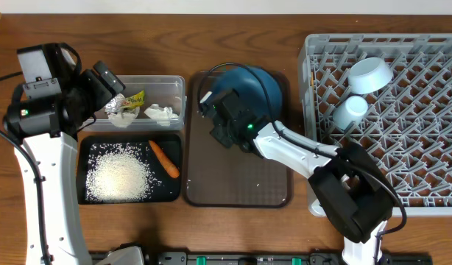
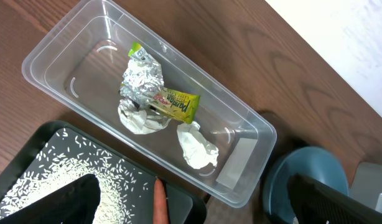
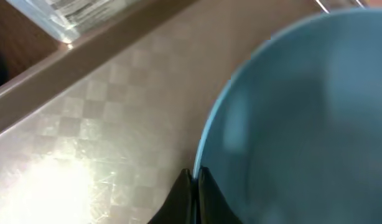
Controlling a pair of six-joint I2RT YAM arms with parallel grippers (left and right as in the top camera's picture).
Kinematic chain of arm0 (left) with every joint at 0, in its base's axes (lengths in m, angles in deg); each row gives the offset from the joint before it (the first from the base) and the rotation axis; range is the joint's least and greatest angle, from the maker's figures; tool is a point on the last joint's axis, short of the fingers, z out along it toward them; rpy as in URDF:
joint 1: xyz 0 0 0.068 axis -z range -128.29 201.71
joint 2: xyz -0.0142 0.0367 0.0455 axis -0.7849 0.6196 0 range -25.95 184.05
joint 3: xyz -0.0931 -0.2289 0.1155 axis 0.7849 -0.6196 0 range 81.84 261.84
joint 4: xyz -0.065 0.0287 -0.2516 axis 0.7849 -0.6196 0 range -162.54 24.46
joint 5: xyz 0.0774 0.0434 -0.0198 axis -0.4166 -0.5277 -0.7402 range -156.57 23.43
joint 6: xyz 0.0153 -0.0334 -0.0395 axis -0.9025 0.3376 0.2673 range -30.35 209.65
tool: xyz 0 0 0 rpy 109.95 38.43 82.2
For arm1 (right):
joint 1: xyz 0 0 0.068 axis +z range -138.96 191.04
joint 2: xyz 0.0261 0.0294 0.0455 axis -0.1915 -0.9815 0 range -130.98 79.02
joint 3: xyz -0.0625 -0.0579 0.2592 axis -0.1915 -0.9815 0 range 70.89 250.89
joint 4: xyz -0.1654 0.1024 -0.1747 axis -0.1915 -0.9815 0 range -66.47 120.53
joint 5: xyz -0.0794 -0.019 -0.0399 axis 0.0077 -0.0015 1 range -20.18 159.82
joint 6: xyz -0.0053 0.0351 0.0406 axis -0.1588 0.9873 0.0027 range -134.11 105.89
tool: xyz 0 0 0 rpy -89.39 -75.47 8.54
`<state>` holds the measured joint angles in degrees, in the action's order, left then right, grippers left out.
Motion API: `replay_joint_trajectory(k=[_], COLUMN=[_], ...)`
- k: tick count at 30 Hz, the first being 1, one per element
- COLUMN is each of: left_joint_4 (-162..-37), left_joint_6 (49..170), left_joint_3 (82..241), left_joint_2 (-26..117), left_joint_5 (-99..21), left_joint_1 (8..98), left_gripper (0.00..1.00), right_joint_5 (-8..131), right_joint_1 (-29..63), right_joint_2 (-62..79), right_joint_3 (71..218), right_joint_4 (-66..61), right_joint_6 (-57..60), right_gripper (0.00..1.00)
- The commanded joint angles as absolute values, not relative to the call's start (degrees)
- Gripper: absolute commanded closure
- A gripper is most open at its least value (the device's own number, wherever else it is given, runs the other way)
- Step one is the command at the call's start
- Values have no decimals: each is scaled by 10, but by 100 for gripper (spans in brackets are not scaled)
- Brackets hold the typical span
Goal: Sort waste into correct bins and load items into the dishwasher rack
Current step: 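Lift the blue plate and carry it right over the rack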
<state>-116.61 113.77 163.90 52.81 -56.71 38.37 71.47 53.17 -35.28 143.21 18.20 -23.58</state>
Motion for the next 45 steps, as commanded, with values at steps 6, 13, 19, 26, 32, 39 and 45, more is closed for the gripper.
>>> replay_joint_trajectory(k=[6,13,19,26,32,39,45], left_joint_4=[-1167,-1167,-1167,-1167,-1167,-1167,-1167], left_joint_6=[1132,1132,1132,1132,1132,1132,1132], left_joint_3=[1635,1635,1635,1635,1635,1635,1635], left_joint_2=[527,527,527,527,527,527,527], left_joint_5=[-576,-576,-576,-576,-576,-576,-576], left_joint_1=[382,382,382,382,382,382,382], left_gripper=[2,2,2,2,2,2,2], right_joint_5=[693,681,680,678,683,671,669], right_joint_1=[538,535,495,407,299,199,182], right_joint_2=[-289,-145,3,186,336,440,460], right_joint_3=[1433,1433,1433,1433,1433,1433,1433], right_joint_4=[164,100,9,-112,-186,-236,-197], right_joint_6=[-209,-143,-55,42,82,82,121], right_gripper=[99,99,99,99,99,99,99])
